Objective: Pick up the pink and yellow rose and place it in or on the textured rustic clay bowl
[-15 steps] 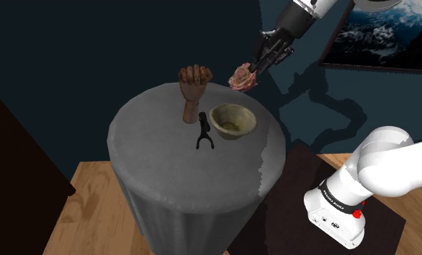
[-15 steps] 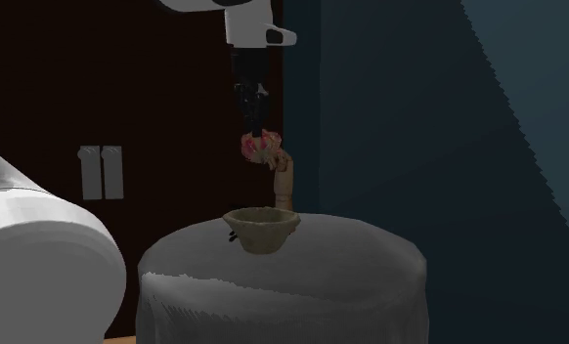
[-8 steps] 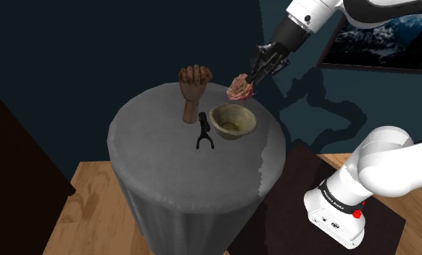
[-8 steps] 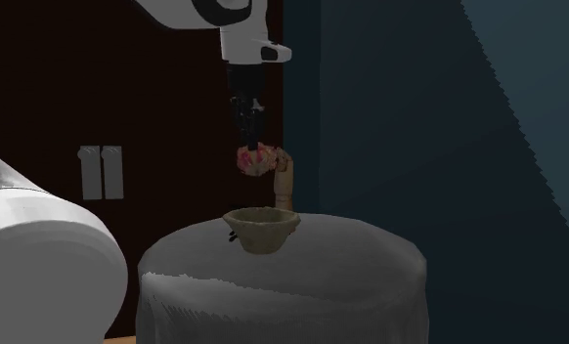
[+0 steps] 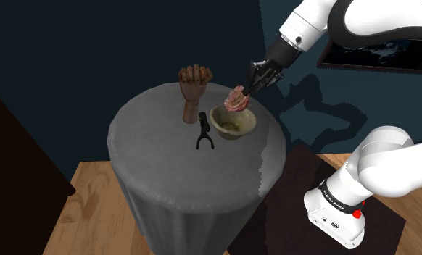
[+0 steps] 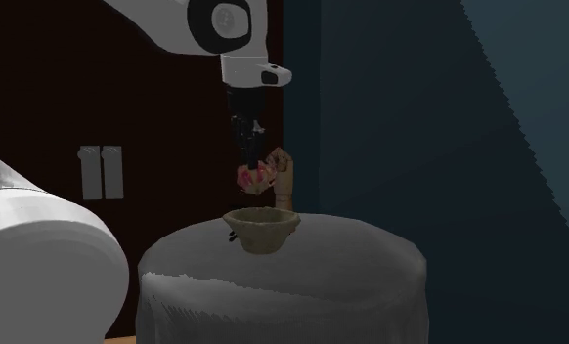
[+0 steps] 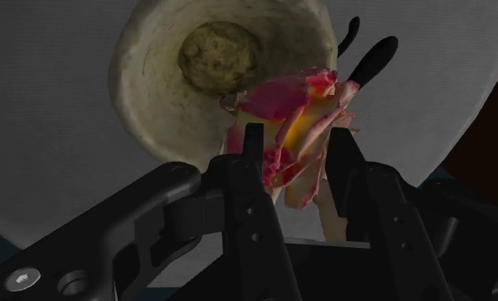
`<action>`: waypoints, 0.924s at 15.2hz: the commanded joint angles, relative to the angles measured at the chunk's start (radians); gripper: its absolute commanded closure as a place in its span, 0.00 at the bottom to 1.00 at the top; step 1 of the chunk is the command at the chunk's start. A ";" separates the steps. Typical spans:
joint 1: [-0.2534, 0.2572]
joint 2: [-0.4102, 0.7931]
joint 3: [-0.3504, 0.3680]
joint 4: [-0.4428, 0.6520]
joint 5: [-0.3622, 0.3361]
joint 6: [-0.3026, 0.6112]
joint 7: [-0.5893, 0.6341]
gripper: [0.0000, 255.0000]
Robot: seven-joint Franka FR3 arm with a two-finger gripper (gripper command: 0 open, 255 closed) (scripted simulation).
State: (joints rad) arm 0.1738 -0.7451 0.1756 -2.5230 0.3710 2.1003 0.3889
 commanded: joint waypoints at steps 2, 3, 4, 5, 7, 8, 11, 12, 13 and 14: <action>0.004 0.003 0.005 -0.041 0.010 0.044 -0.010 1.00; 0.006 0.004 0.007 -0.053 0.014 0.057 -0.013 1.00; 0.008 0.006 0.008 -0.065 0.017 0.071 -0.017 1.00; 0.009 0.008 0.010 -0.077 0.021 0.084 -0.020 1.00; 0.014 0.014 0.014 -0.107 0.030 0.119 -0.029 1.00; 0.014 0.014 0.014 -0.107 0.030 0.119 -0.029 1.00; 0.014 0.014 0.014 -0.107 0.030 0.119 -0.029 1.00; 0.014 0.014 0.014 -0.107 0.030 0.119 -0.029 1.00; 0.014 0.014 0.014 -0.107 0.030 0.119 -0.029 1.00; 0.014 0.014 0.014 -0.107 0.030 0.119 -0.029 1.00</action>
State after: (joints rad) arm 0.1873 -0.7313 0.1895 -2.6300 0.4008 2.2193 0.3602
